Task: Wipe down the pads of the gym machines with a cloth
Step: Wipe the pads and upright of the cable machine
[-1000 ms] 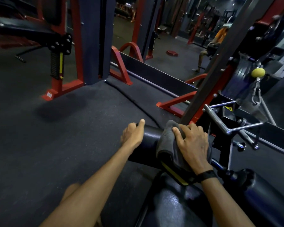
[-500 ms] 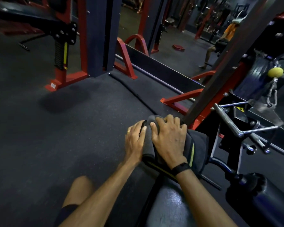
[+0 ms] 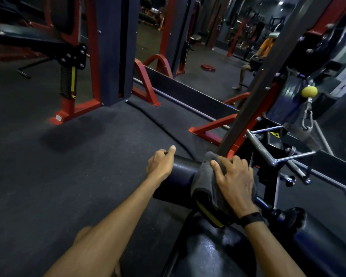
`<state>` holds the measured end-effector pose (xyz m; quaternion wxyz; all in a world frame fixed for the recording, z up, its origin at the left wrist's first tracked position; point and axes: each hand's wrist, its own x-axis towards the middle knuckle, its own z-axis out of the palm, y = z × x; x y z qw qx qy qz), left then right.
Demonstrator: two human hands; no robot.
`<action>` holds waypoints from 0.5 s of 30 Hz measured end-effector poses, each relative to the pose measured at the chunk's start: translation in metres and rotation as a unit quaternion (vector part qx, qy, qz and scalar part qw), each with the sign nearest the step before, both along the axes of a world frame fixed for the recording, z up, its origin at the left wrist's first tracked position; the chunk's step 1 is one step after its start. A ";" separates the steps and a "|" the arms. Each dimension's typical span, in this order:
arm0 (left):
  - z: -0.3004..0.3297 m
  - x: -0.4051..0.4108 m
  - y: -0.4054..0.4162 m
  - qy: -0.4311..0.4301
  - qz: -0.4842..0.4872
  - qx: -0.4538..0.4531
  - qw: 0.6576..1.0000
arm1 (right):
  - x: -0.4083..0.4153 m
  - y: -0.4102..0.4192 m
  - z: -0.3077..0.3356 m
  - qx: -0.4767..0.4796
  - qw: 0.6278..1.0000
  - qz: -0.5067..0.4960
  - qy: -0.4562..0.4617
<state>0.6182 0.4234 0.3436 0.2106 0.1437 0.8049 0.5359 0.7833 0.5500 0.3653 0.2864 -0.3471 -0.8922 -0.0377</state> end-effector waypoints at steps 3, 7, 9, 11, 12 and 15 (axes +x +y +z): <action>0.000 0.007 -0.001 0.049 -0.008 -0.038 0.998 | -0.003 -0.010 -0.001 0.013 1.000 -0.014 -0.006; -0.015 0.020 -0.015 0.133 0.000 0.027 0.991 | -0.018 -0.020 -0.004 0.036 0.999 -0.005 -0.035; -0.031 0.024 -0.021 0.154 0.001 0.065 0.986 | -0.035 -0.032 -0.006 0.041 0.998 0.024 -0.049; -0.042 0.027 -0.025 0.162 0.000 0.085 0.983 | -0.059 -0.046 -0.007 0.036 0.996 0.058 -0.062; -0.046 0.027 -0.026 0.162 0.001 0.092 0.982 | -0.071 -0.052 -0.008 0.028 0.994 0.076 -0.066; -0.051 0.025 -0.031 0.153 0.000 0.113 0.982 | -0.086 -0.058 -0.008 0.007 0.991 0.119 -0.066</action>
